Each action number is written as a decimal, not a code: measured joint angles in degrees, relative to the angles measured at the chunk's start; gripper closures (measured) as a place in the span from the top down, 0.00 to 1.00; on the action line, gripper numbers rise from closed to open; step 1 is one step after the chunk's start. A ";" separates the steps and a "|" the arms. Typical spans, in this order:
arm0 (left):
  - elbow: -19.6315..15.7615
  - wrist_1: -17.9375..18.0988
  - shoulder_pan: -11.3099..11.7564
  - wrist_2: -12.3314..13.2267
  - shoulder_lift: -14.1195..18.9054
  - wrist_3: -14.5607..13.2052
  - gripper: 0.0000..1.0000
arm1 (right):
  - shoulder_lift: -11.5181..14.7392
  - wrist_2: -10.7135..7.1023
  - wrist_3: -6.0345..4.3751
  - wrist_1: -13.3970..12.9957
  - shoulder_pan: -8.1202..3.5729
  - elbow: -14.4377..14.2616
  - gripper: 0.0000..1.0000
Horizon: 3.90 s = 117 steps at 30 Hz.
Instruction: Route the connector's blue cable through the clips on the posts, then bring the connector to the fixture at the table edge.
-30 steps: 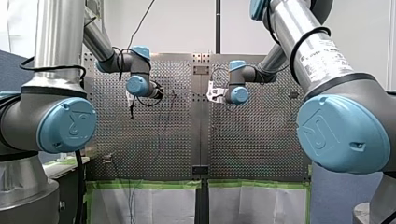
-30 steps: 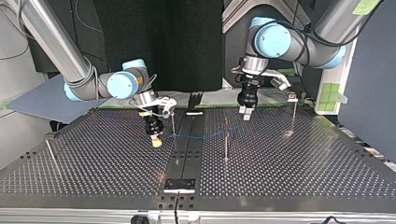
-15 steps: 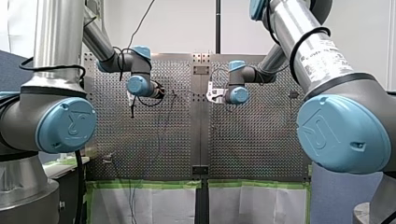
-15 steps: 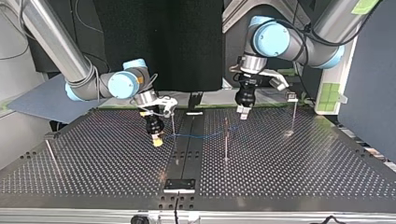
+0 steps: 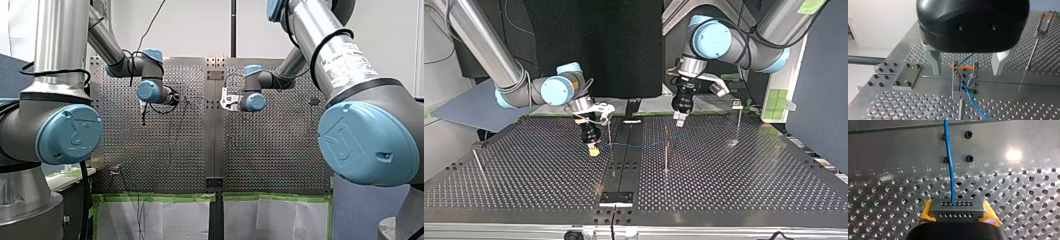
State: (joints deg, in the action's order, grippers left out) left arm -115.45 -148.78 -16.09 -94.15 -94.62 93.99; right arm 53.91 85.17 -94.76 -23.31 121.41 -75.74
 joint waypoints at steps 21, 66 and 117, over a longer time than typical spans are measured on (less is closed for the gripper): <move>-0.01 -0.05 -0.11 -0.27 -0.02 1.16 1.00 | -0.06 0.00 0.00 0.37 0.18 0.00 0.00; 12.00 -1.01 -16.38 -17.74 -8.69 -9.25 1.00 | -0.32 0.27 0.00 1.84 0.39 0.00 0.00; 25.11 -1.11 -16.78 -28.57 -20.12 -8.79 1.00 | -0.41 0.27 0.00 1.95 0.81 -0.01 0.00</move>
State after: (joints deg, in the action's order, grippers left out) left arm -90.34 -149.89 -32.87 -122.72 -114.74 85.20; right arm 53.49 85.44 -94.76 -21.37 122.22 -75.75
